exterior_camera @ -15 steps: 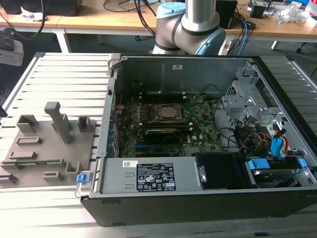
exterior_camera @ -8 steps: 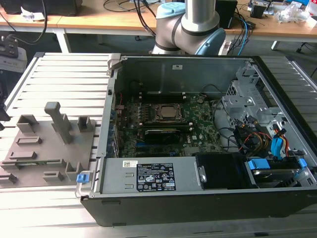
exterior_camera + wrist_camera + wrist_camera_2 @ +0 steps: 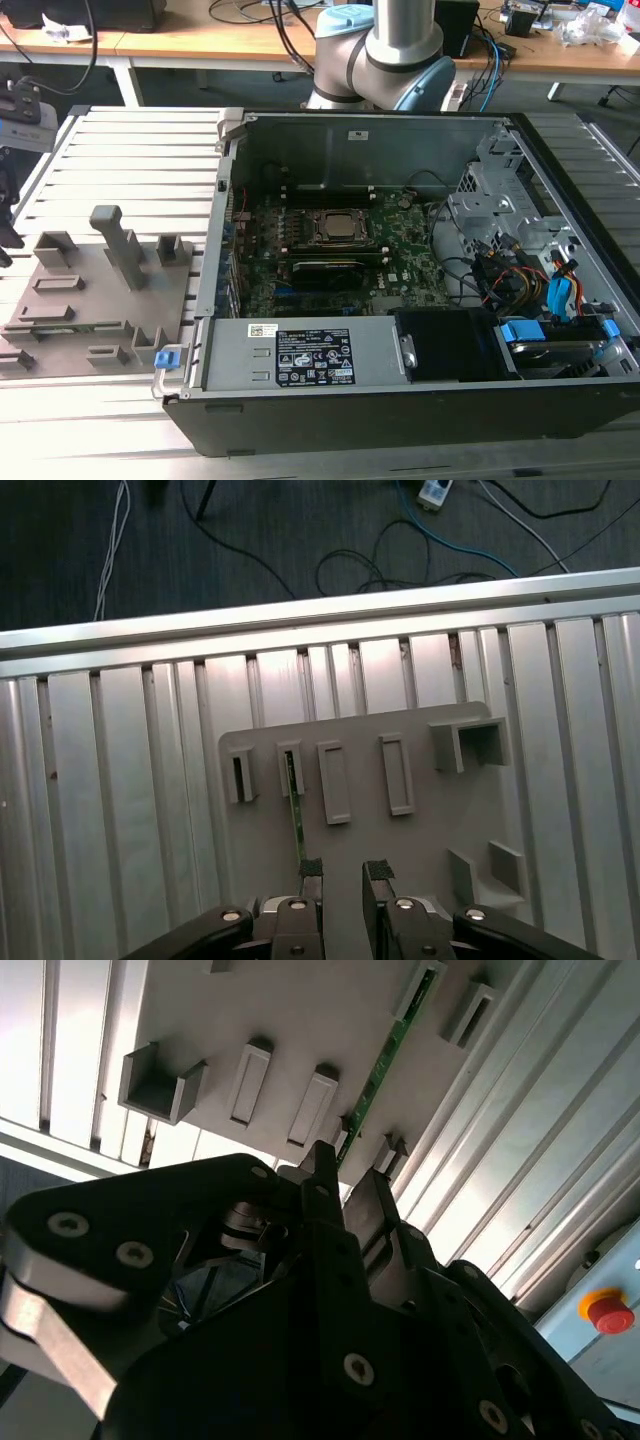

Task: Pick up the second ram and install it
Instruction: 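Pick up the second ram and move it above second insertion slot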

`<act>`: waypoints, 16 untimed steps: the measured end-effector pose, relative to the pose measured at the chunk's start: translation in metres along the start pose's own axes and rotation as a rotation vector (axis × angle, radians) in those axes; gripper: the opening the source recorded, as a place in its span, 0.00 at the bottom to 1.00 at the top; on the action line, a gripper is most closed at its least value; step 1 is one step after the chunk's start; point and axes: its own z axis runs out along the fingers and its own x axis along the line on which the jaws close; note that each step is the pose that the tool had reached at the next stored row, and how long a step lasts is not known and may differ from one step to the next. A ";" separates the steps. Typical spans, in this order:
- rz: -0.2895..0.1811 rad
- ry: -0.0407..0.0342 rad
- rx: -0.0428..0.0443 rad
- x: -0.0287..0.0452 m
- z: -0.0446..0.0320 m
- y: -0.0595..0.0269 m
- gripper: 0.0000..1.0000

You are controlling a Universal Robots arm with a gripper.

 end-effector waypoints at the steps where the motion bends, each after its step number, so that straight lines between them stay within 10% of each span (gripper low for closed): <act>1: 0.000 0.0000 0.0000 0.0001 0.0013 -0.0001 0.30; 16: 0.000 0.0000 0.0000 0.0011 0.0132 -0.0007 0.30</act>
